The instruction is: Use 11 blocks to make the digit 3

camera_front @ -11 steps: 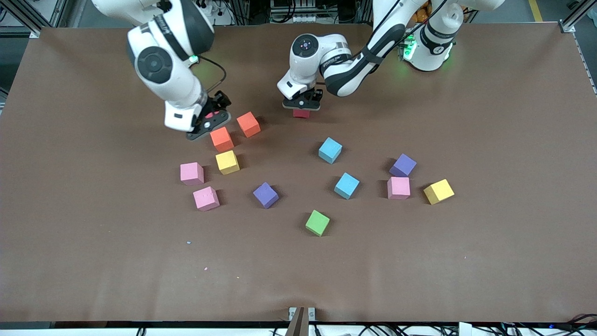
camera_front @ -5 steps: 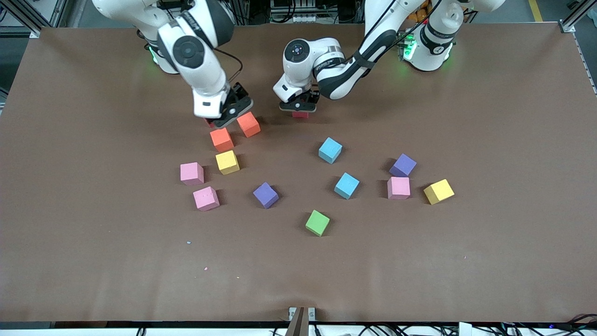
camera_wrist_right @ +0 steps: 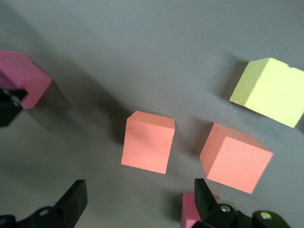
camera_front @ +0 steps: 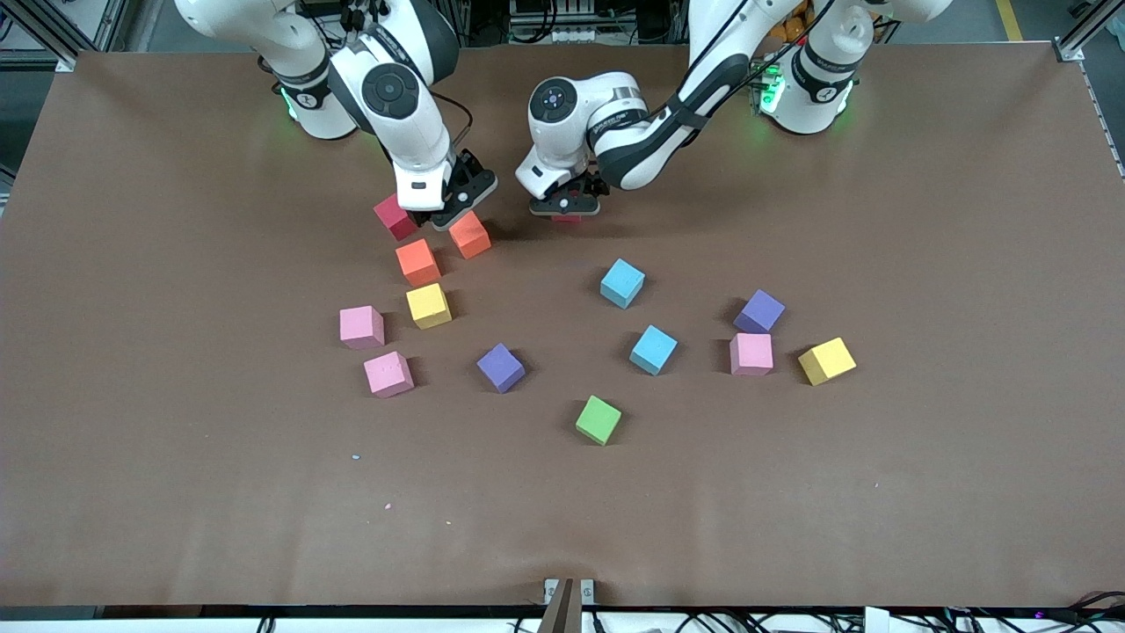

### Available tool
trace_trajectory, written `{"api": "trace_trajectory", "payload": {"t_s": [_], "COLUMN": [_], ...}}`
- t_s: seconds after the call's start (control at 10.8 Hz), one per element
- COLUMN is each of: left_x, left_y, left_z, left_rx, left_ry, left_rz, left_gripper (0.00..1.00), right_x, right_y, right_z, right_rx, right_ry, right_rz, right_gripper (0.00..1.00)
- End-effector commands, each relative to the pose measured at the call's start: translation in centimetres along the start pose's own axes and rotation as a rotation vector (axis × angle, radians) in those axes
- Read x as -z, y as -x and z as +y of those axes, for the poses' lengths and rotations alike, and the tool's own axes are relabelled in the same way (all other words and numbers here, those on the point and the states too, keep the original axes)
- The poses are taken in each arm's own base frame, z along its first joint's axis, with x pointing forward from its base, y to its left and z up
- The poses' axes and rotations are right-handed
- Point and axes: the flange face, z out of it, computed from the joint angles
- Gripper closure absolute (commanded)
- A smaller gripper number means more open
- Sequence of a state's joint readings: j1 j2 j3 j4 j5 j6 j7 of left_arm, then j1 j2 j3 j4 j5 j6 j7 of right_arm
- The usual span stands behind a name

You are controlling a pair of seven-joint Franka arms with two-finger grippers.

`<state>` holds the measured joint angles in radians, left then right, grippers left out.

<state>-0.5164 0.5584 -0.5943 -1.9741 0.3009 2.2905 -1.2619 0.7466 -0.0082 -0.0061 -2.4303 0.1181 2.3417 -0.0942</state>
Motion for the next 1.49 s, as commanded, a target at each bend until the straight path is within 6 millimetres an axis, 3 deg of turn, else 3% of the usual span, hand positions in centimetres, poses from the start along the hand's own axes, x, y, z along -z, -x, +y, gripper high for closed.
{"api": "trace_trajectory", "payload": {"t_s": [0.0,0.28,0.56,0.93,1.11,1.39], "left_x": [4.1,7.7,7.3,6.1,5.1,3.7], "left_y": [-2.6,-7.6,-11.0,-17.1,-19.5,-20.0], "left_z": [-1.2,-4.1,-6.9,-11.7,-10.9,-10.2], "left_rx": [0.076,0.178,0.238,0.456,0.569,0.727], "left_ry": [-0.035,0.001,-0.004,-0.008,0.023,0.055], "left_rz": [0.039,0.053,0.046,0.042,0.01,0.002], "left_gripper": [0.0,0.0,0.0,0.0,0.0,0.0], "right_x": [-1.6,-3.3,-5.9,-8.0,-7.7,-6.6], "right_y": [0.4,-0.3,-0.6,-0.6,-0.4,-0.2], "right_z": [-0.3,-0.2,-2.2,-1.8,-1.7,-1.6], "right_rx": [-0.012,-0.039,-0.088,-0.108,-0.11,-0.111], "right_ry": [-0.006,0.001,-0.019,-0.01,-0.012,-0.017], "right_rz": [0.001,0.025,0.025,0.029,0.026,0.028], "right_gripper": [0.0,0.0,0.0,0.0,0.0,0.0]}}
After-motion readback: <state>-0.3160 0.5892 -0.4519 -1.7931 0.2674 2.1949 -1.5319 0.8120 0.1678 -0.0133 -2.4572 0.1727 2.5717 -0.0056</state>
